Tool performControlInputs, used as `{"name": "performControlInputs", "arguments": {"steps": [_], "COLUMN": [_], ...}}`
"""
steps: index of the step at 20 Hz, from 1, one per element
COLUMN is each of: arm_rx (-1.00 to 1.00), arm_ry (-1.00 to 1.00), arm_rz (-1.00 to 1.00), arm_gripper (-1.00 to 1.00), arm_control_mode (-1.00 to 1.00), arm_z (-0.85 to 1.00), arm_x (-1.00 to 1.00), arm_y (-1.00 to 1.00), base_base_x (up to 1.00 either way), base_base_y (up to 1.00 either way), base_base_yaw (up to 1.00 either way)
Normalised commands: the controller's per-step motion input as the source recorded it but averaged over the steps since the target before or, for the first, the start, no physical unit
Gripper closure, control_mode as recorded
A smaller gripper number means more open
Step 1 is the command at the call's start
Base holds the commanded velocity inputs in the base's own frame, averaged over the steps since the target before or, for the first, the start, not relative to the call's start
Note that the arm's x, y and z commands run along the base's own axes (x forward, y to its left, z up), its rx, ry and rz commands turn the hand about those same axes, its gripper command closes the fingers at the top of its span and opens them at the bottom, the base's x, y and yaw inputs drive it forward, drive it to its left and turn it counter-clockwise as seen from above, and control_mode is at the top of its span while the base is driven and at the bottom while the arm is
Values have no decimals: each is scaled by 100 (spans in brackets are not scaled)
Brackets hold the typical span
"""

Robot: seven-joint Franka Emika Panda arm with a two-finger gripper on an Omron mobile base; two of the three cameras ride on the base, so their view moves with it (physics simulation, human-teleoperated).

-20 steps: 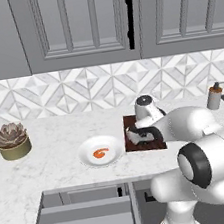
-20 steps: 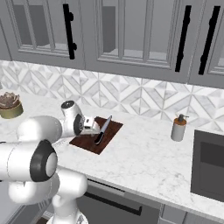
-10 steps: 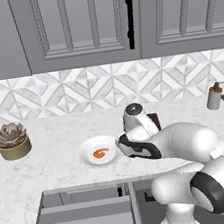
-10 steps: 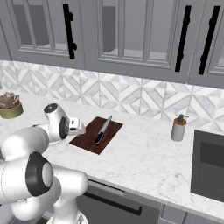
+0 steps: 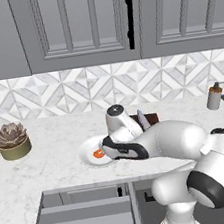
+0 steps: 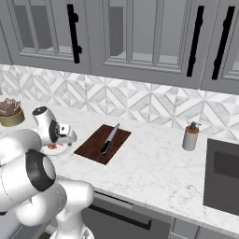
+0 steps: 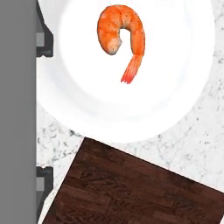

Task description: Pick up the knife from the drawer and place it on the cutting board. Then place the meat from the plate to the cutting board.

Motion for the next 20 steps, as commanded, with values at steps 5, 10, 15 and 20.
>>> {"name": "performControlInputs", "arguments": {"steps": [5,10,15,20], "arm_rx": [0,0,0,0], "arm_ry": [4,1,9,13], "arm_rz": [5,18,21,21], "arm_gripper": [-100,-100,-100,-100], "arm_control_mode": [-100,-100,-100,-100], "arm_z": [0,-12,-26,-21], "arm_x": [0,7,26,37], "arm_y": [42,13,13,23], "base_base_x": [0,0,0,0], "base_base_y": [0,0,0,0], "base_base_yaw": [0,0,0,0]}}
